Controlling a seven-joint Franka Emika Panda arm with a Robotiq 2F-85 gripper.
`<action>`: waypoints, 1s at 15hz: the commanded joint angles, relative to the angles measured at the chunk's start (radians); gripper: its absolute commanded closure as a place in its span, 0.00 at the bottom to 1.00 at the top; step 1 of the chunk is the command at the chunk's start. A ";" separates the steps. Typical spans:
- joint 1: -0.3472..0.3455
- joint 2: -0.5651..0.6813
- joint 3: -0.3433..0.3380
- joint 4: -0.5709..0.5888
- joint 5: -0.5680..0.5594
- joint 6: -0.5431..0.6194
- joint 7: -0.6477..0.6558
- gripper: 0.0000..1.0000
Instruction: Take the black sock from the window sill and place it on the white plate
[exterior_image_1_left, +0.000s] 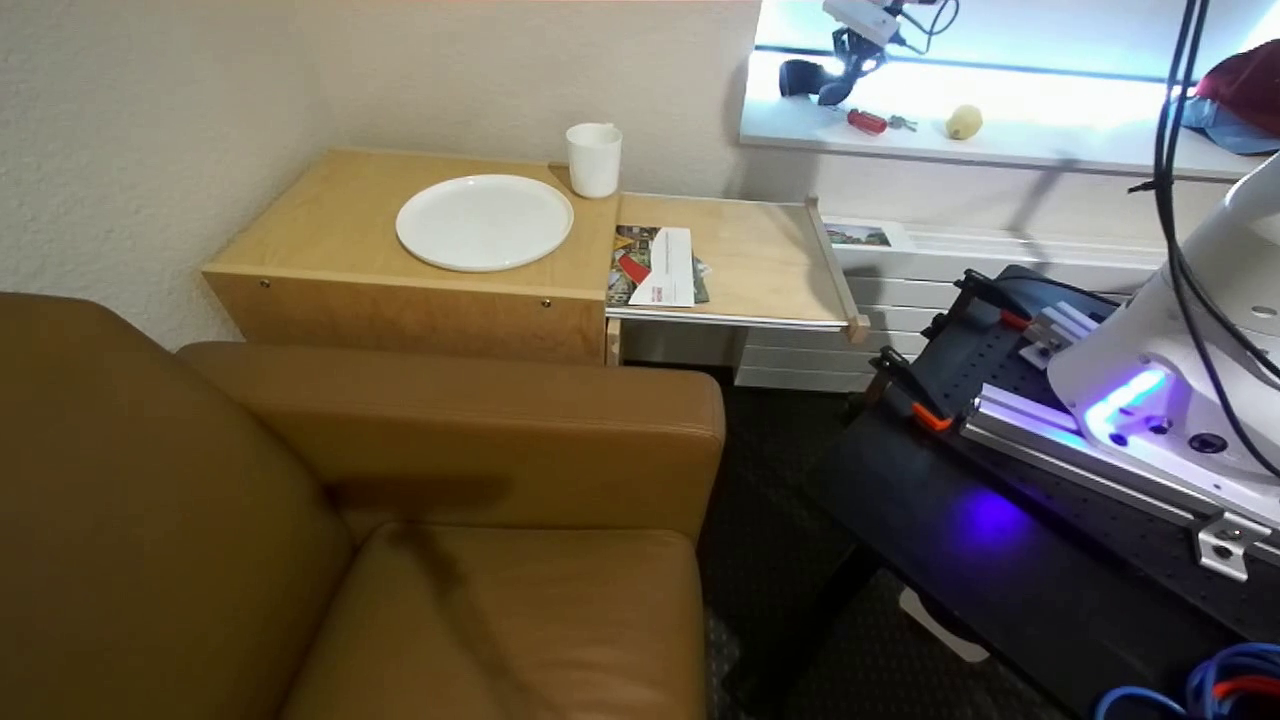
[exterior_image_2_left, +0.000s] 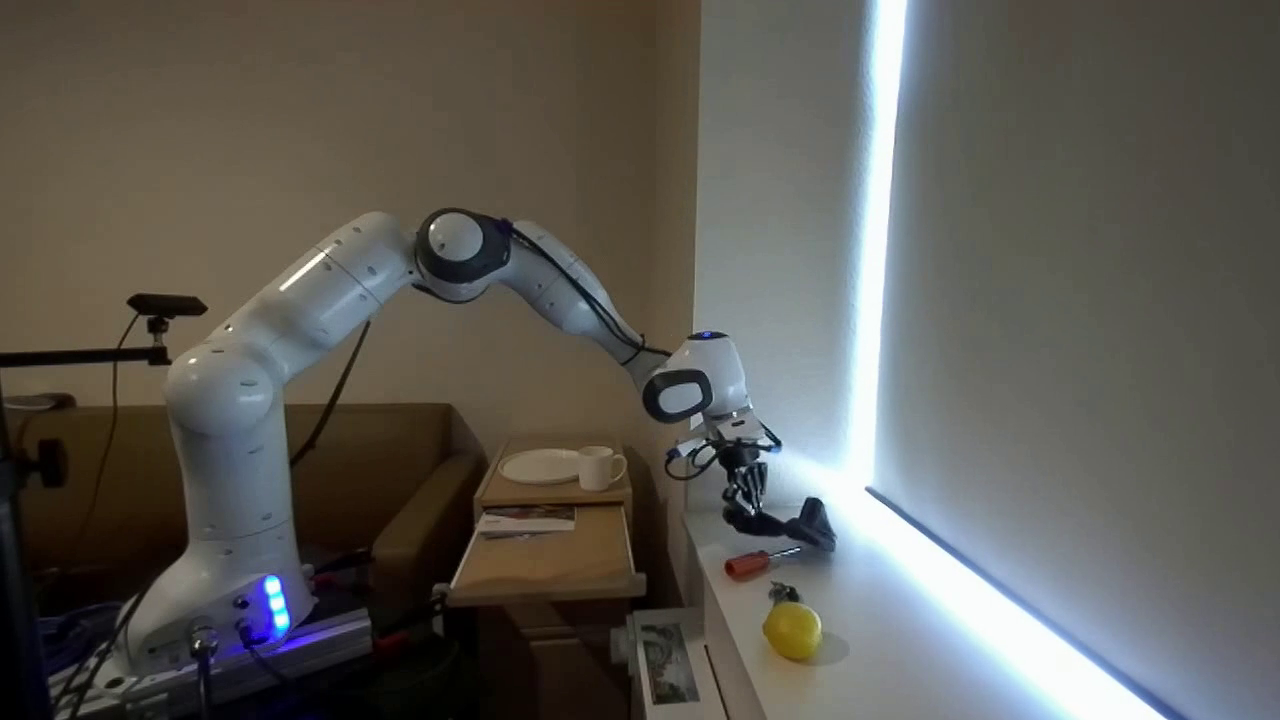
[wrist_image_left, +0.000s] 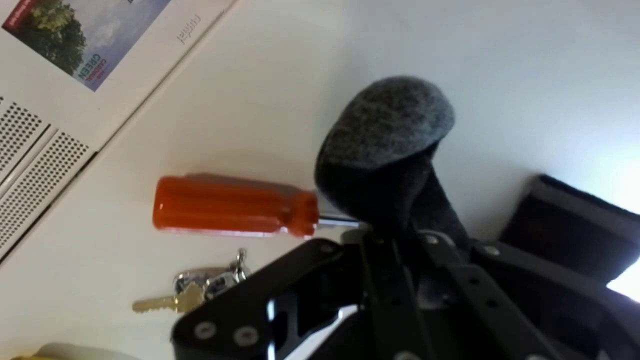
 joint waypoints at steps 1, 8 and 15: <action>-0.091 -0.243 0.081 -0.172 0.043 -0.088 -0.187 0.99; -0.056 -0.633 0.050 -0.507 -0.018 -0.286 -0.508 0.99; 0.069 -0.924 0.096 -0.815 -0.006 -0.173 -0.641 0.99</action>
